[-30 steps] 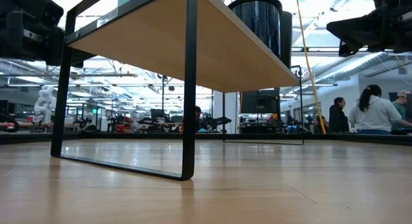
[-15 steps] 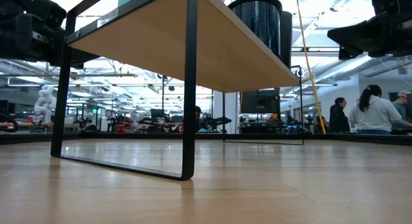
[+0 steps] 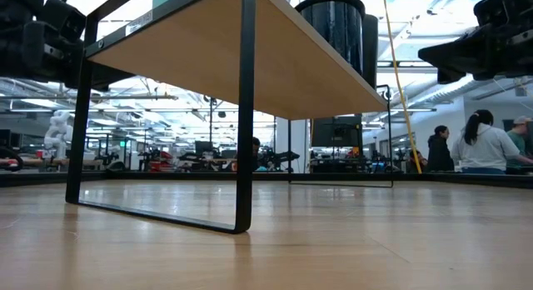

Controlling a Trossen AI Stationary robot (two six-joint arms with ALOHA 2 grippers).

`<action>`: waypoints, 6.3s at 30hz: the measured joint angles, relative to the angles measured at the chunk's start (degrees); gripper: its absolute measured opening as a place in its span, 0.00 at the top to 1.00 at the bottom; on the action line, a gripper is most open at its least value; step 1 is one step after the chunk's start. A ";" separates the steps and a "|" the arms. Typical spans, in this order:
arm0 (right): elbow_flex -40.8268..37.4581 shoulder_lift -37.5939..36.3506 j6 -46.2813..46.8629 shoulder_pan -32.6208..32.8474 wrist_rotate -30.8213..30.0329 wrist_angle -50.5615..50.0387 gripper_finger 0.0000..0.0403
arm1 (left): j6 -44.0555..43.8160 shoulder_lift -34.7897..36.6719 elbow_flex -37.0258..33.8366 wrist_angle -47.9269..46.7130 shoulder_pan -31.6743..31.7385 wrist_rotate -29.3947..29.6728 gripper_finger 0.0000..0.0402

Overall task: Stack small to large cups/mugs on shelf
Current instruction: Return to Home Position

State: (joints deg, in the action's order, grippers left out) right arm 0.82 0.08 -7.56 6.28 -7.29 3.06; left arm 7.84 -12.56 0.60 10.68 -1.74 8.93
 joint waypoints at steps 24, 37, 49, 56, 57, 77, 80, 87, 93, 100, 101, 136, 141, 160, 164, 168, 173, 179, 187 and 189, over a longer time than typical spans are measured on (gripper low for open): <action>0.02 0.20 -3.64 0.02 -0.07 -0.20 1.00 | -0.20 1.05 0.02 -2.89 -0.04 -0.02 0.97; 0.02 0.20 -3.64 0.02 -0.11 -0.09 1.00 | 1.41 10.90 0.03 -7.36 -0.04 -1.57 0.99; 0.02 0.22 -3.62 0.02 -0.13 -0.03 1.00 | 1.25 12.41 0.20 -9.47 4.19 -4.02 0.99; 0.02 0.22 -3.64 0.03 -0.13 0.00 1.00 | -0.94 12.03 0.17 -10.16 7.61 -7.25 0.97; 0.02 0.22 -3.62 0.02 -0.13 0.01 1.00 | -0.96 11.98 0.17 -10.19 7.83 -7.43 0.97; 0.02 0.22 -3.62 0.02 -0.13 0.10 1.00 | -0.47 9.94 0.09 -9.99 9.64 -5.97 0.99; 0.01 0.22 -3.62 0.03 -0.13 0.10 1.00 | -1.09 9.94 0.09 -9.99 9.64 -5.97 0.97; 0.00 0.22 -3.62 0.04 -0.13 0.10 1.00 | -1.05 9.94 0.09 -9.99 9.64 -5.97 0.97; 0.00 0.22 -3.62 0.02 -0.13 0.10 1.00 | -1.05 9.94 0.09 -10.01 9.64 -5.97 0.99; 0.00 0.22 -3.64 0.02 -0.13 0.10 1.00 | -1.03 9.94 0.07 -9.99 9.62 -5.97 0.94; 0.00 0.22 -3.62 0.02 -0.13 0.10 1.00 | -1.03 9.94 0.07 -9.99 9.62 -5.97 0.94; 0.00 -0.02 2.01 -1.12 -0.09 -0.79 1.00 | -1.02 9.94 0.02 -9.97 9.62 -5.97 0.92; 0.00 -0.02 3.85 -3.42 -0.09 -0.90 1.00 | -1.01 9.94 0.02 -9.97 9.62 -5.95 0.92; 0.00 -0.02 3.49 -4.74 -0.09 -0.93 1.00 | -1.01 9.94 -0.09 -7.91 9.63 -5.90 0.92; 0.00 0.00 3.87 -4.74 -0.09 -0.86 1.00 | -1.01 9.94 -0.09 -7.71 9.62 -5.90 0.92; 0.00 0.02 3.87 -4.74 -0.09 -0.84 1.00 | -1.01 9.94 -0.09 -7.59 9.63 -5.90 0.92; 0.00 0.02 3.87 -4.74 -0.09 -0.84 1.00 | -1.01 9.94 -0.09 -7.58 9.62 -5.90 0.92; 0.00 0.04 3.87 -4.74 -0.09 -0.82 1.00 | -1.01 9.94 -0.07 -7.56 9.63 -5.90 0.92; 0.00 0.04 3.87 -4.74 -0.09 -0.79 1.00 | -1.01 9.94 -0.07 -7.54 9.64 -5.90 0.92; 0.00 0.04 3.87 -4.74 -0.09 -0.79 1.00 | -1.01 9.94 -0.07 -7.54 9.64 -5.90 0.92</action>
State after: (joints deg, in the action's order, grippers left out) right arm 0.82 0.12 -3.68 1.54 -7.38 2.26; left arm 6.83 -2.61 0.54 3.14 7.90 3.03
